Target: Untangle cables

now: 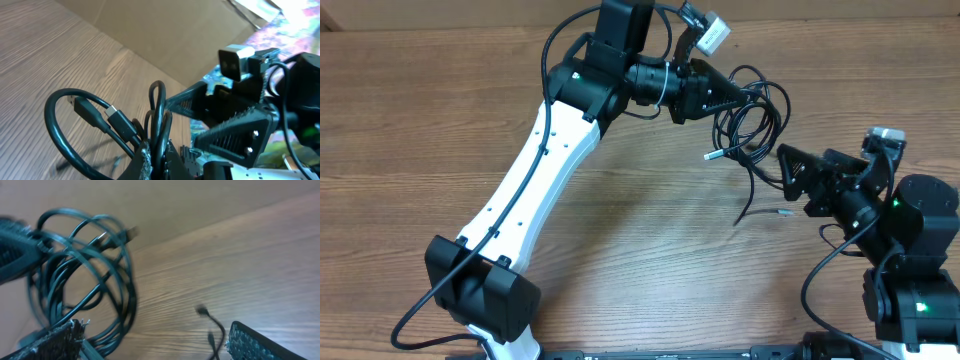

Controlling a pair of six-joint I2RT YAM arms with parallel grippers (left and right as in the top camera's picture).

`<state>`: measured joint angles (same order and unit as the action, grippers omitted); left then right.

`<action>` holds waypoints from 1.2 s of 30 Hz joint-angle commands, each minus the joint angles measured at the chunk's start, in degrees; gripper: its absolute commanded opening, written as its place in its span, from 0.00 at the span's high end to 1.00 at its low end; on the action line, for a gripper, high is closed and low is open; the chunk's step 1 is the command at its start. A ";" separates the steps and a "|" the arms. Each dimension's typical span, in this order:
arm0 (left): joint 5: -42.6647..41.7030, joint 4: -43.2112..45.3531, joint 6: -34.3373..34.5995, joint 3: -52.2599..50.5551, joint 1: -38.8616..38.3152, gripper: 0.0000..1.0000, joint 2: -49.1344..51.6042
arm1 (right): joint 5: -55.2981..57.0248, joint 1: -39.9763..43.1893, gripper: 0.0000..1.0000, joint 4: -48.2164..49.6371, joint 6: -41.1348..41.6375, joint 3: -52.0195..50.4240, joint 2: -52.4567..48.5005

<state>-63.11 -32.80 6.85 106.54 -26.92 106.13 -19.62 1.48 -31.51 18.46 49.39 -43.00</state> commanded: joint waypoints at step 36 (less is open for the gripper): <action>-13.42 3.52 -2.16 1.33 -2.73 0.96 -2.01 | -18.67 0.15 0.96 9.86 -5.03 0.09 -9.84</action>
<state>-75.59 -29.34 5.74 106.54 -30.02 106.13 -37.58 1.48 -21.17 13.45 49.39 -52.86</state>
